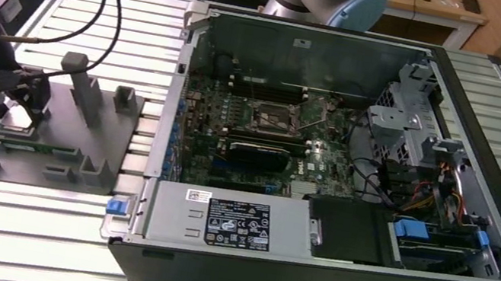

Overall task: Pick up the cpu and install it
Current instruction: 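Pick up the cpu and move it towards the insertion slot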

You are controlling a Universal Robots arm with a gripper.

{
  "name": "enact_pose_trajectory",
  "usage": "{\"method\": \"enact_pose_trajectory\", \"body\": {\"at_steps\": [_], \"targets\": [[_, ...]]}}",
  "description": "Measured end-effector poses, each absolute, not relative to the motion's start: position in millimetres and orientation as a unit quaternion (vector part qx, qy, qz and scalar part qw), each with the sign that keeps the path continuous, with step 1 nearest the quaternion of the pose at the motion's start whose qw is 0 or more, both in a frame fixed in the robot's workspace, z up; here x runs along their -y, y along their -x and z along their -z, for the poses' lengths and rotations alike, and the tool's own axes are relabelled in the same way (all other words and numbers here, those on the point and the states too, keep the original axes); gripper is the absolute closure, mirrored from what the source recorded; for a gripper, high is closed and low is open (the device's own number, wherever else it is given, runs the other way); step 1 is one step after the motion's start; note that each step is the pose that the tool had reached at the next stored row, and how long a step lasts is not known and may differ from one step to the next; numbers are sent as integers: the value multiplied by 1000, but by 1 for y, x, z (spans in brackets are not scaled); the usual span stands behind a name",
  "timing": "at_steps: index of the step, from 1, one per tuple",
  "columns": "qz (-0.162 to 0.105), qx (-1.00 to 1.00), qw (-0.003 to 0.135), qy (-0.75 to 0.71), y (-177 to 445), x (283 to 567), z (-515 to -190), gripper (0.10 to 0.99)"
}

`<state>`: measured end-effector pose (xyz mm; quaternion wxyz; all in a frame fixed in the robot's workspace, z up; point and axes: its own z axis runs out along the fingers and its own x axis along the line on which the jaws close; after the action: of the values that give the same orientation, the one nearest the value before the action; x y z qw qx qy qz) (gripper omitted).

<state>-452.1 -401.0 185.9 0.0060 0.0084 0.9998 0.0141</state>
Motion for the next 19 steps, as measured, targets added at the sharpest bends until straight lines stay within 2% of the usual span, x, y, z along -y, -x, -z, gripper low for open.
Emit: {"method": "enact_pose_trajectory", "body": {"at_steps": [6, 7, 19], "targets": [[-14, -1000, 6, -8, 453, 401, -186, 490], [-14, -1000, 6, -8, 453, 401, -186, 553], [-15, -1000, 6, -8, 453, 401, -197, 557]]}}
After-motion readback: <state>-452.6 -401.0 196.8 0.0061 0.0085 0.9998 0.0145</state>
